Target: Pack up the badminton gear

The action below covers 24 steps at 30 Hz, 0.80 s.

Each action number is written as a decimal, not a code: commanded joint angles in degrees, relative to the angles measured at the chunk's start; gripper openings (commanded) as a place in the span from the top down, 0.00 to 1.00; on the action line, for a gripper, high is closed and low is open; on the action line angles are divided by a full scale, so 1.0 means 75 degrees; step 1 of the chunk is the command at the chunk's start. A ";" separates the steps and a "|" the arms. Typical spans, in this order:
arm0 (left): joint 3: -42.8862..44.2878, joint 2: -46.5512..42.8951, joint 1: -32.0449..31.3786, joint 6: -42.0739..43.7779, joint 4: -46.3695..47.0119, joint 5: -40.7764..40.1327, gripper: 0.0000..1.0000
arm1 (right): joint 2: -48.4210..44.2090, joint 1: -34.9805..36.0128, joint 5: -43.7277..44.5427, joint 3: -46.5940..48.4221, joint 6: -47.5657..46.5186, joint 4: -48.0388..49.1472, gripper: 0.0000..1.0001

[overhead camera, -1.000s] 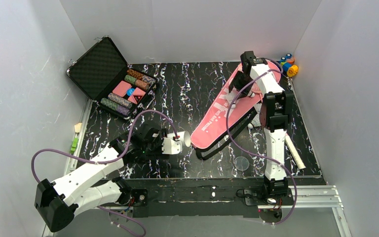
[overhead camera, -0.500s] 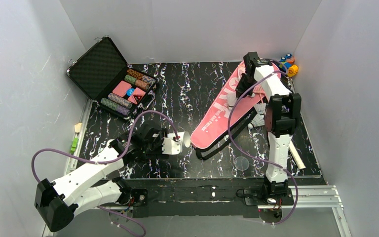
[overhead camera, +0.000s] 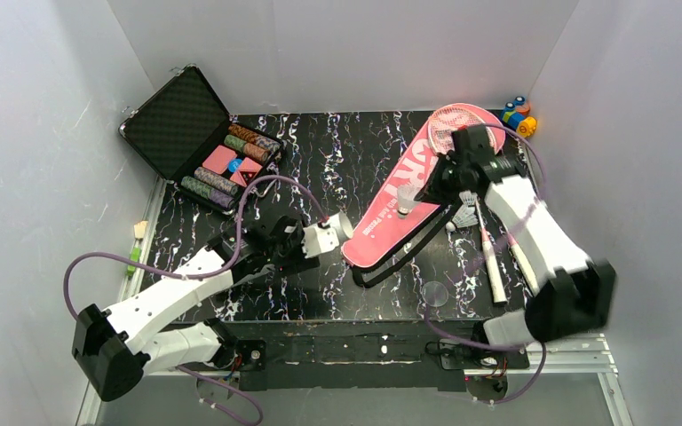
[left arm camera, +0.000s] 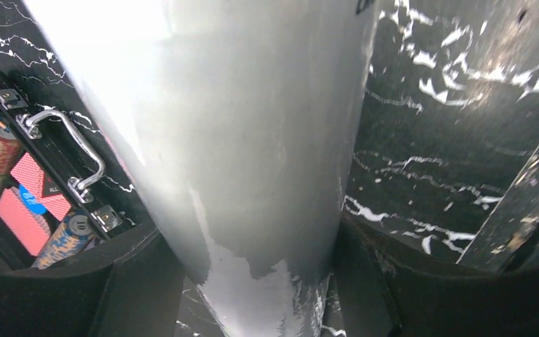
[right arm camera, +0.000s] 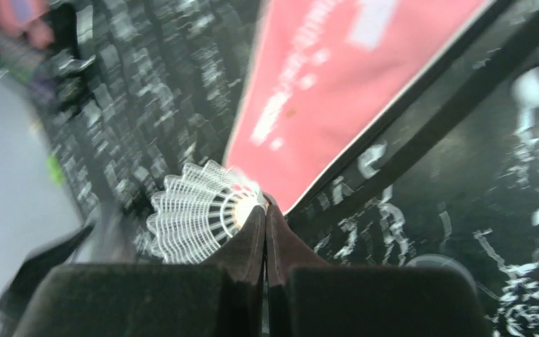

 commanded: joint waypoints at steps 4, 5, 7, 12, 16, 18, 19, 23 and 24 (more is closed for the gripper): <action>0.0739 0.0166 -0.0050 -0.1319 0.0382 0.0790 0.52 | -0.3954 0.0736 -0.1207 -0.2349 0.1355 0.2806 0.99; 0.0752 0.0209 -0.0046 -0.1294 0.0396 0.0835 0.52 | -0.4261 0.0754 -0.1281 -0.2632 0.1602 0.3180 0.99; 0.0792 0.0254 -0.0048 -0.1258 0.0394 0.0903 0.52 | -0.4529 0.0771 -0.1368 -0.2954 0.1934 0.3657 0.99; 0.0988 0.0260 -0.0039 -0.1283 0.0266 0.1017 0.52 | -0.4135 0.1129 -0.1523 -0.2789 0.2266 0.4080 0.99; 0.1061 0.0240 -0.0040 -0.1280 0.0168 0.1095 0.52 | -0.3821 0.1590 -0.1269 -0.2583 0.2376 0.4439 0.99; 0.1085 0.0235 -0.0046 -0.1277 0.0150 0.1102 0.52 | -0.3696 0.1715 -0.1265 -0.2523 0.2471 0.4609 0.99; 0.1091 0.0232 -0.0043 -0.1266 0.0153 0.1110 0.52 | -0.3624 0.1772 -0.1251 -0.2492 0.2518 0.4639 0.99; 0.1160 0.0222 -0.0045 -0.1207 0.0146 0.1153 0.53 | -0.3447 0.2019 -0.1349 -0.2590 0.2767 0.4957 0.99; 0.1172 0.0230 -0.0039 -0.1201 0.0145 0.1159 0.53 | -0.3425 0.2072 -0.1350 -0.2600 0.2798 0.4987 0.99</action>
